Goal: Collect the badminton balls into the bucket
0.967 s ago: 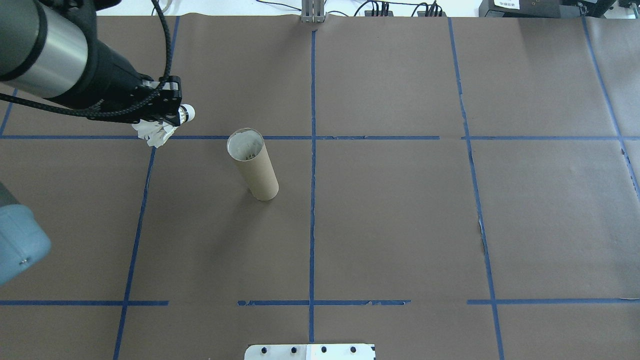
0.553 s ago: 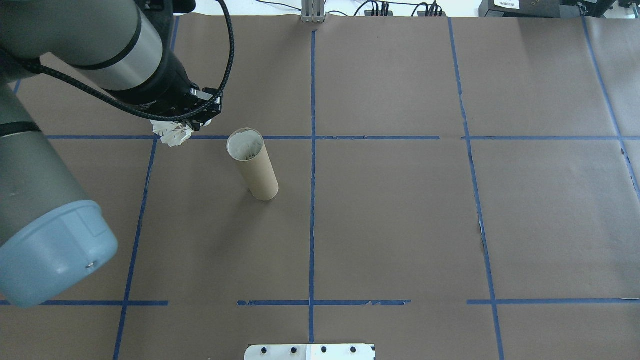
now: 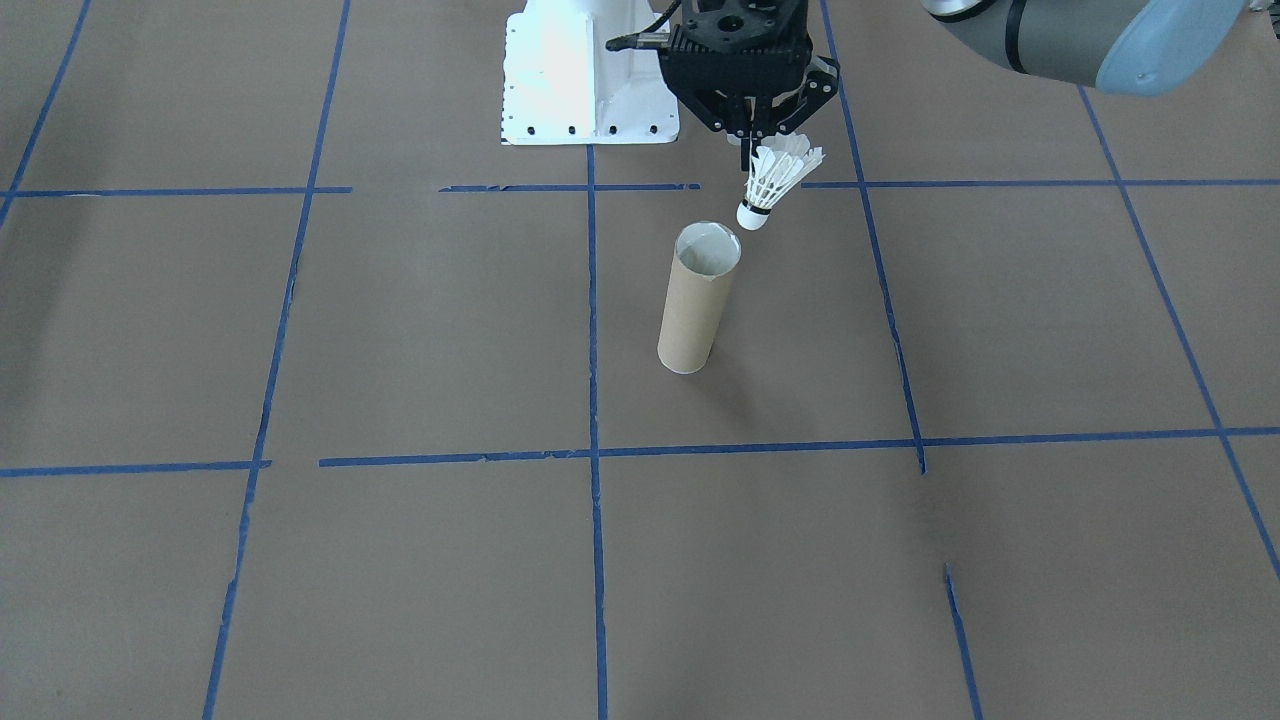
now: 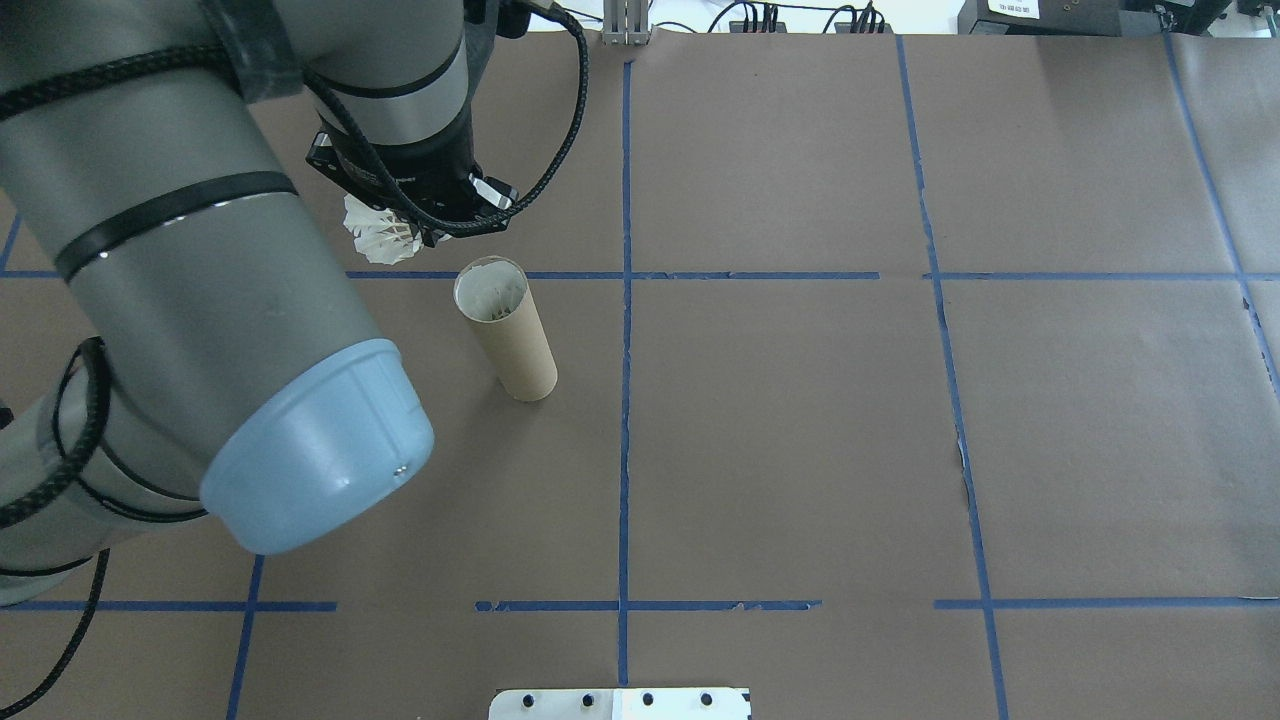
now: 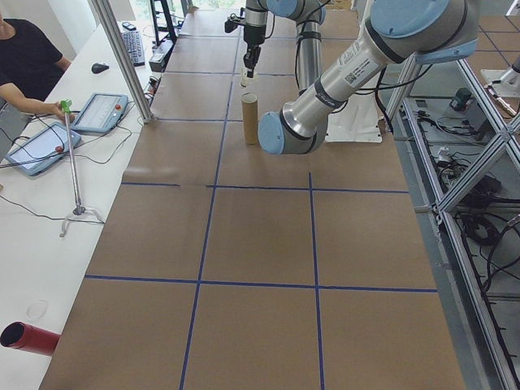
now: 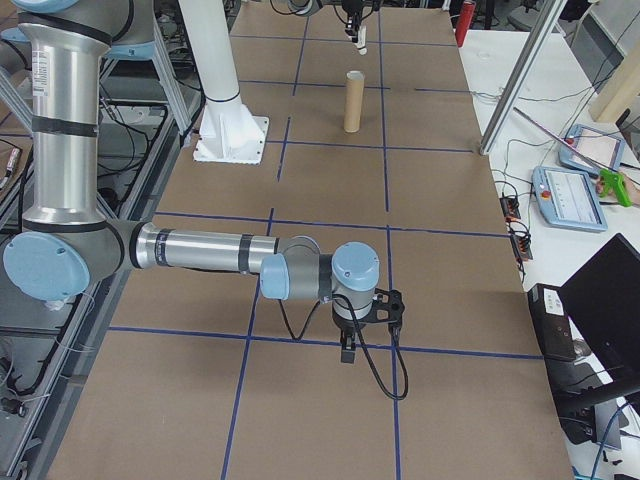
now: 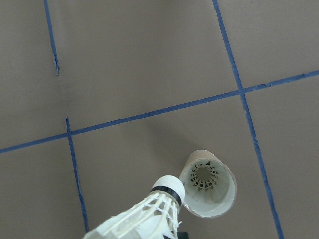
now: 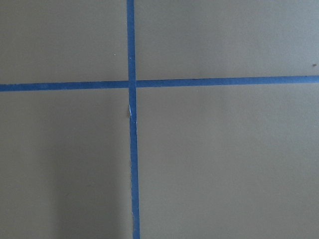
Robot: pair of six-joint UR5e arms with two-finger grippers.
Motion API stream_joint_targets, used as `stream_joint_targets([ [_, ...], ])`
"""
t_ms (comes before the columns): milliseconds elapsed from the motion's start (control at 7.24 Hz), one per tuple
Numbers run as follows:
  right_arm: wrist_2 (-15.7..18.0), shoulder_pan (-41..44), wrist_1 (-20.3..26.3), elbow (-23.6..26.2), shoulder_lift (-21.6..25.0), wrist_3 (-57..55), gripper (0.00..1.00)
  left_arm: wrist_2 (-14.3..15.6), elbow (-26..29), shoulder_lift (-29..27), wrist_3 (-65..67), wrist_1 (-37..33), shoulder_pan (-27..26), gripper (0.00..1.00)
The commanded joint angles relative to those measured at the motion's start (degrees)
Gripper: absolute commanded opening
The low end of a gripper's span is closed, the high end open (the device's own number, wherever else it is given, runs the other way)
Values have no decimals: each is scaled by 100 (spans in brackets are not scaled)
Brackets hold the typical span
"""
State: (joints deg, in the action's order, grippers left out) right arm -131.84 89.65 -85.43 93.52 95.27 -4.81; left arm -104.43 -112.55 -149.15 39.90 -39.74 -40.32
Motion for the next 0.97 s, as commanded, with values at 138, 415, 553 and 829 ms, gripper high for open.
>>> stream_joint_targets([
  [138, 0, 0, 0, 0, 0, 6, 100, 519, 731, -420, -666, 255, 384, 0],
  [415, 0, 0, 0, 0, 0, 7, 100, 809, 936, -510, -703, 353, 629, 0],
  [553, 0, 0, 0, 0, 0, 7, 100, 819, 980, -510, -703, 353, 648, 0],
  [829, 0, 0, 0, 0, 0, -2, 100, 828, 1068, -492, -861, 344, 675, 0],
])
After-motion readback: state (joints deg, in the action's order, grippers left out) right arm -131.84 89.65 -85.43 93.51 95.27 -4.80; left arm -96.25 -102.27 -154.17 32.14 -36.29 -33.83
